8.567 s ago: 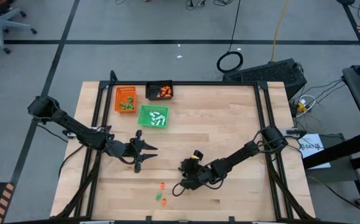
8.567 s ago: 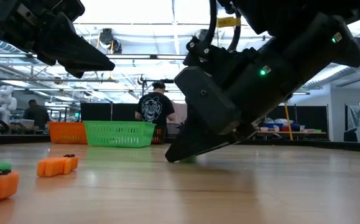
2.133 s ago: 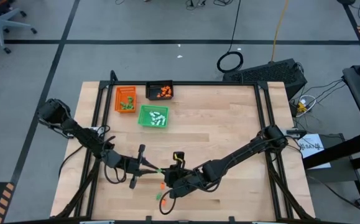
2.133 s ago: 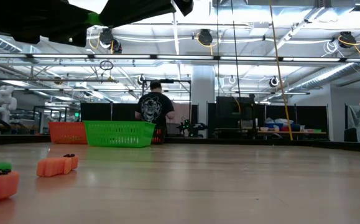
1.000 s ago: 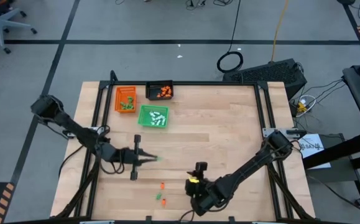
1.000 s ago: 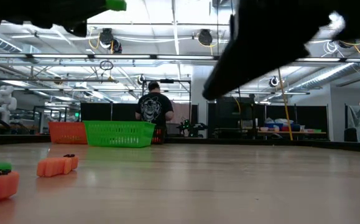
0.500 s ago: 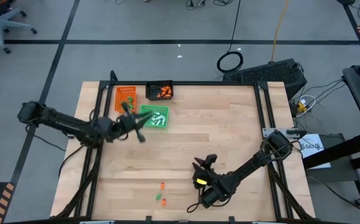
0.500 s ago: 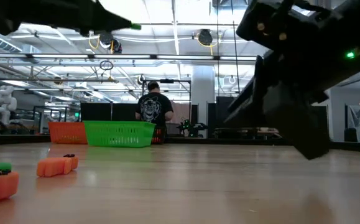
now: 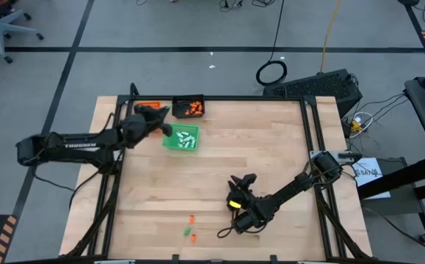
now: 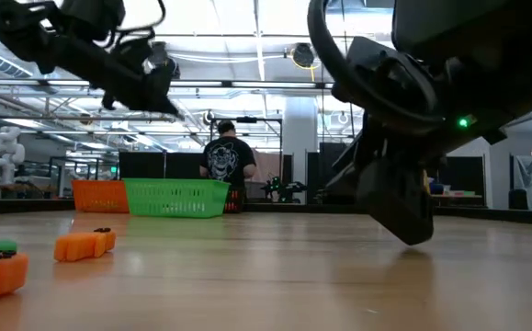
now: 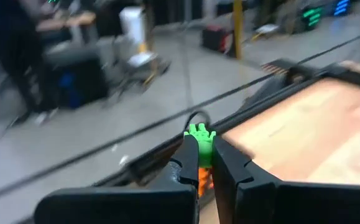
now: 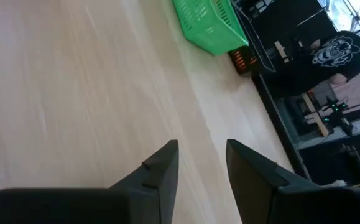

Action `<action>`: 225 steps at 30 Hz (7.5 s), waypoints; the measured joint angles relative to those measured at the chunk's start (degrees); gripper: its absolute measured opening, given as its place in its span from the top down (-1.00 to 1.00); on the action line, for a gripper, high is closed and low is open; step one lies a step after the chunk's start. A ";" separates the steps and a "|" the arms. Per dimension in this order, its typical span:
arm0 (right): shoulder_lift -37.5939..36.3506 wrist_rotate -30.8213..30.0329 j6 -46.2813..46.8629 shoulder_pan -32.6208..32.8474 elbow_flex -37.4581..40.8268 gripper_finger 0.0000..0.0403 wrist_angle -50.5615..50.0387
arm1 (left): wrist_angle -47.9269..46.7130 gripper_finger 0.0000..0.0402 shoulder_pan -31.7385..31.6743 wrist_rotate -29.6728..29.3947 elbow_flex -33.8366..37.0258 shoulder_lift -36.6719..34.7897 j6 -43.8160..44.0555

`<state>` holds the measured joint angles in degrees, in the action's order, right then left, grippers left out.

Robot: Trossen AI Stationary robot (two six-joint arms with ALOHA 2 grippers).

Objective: Sort Halloween decoration
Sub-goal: Put the green skeleton toy into the orange bin

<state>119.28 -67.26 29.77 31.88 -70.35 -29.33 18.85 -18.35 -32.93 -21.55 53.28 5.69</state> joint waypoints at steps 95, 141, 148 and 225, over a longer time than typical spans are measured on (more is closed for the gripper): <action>-0.04 38.99 -15.36 1.20 -0.09 0.41 51.37 | 15.19 0.32 71.23 -9.62 -10.58 40.90 16.47; -0.04 39.06 -17.02 1.22 -0.07 0.41 50.01 | 1.20 -0.22 75.98 -19.33 -30.05 62.32 37.51; -0.04 39.06 -17.02 1.20 -0.07 0.41 50.05 | -0.95 -0.21 75.12 -17.73 -30.13 64.72 42.77; 0.96 62.62 -31.15 -7.26 -0.09 0.41 57.85 | -35.93 0.89 65.99 -29.35 -30.05 33.03 -20.94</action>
<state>120.24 -4.64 -1.38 24.62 -70.43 28.52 -17.08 47.64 -62.28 -51.59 86.30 -15.25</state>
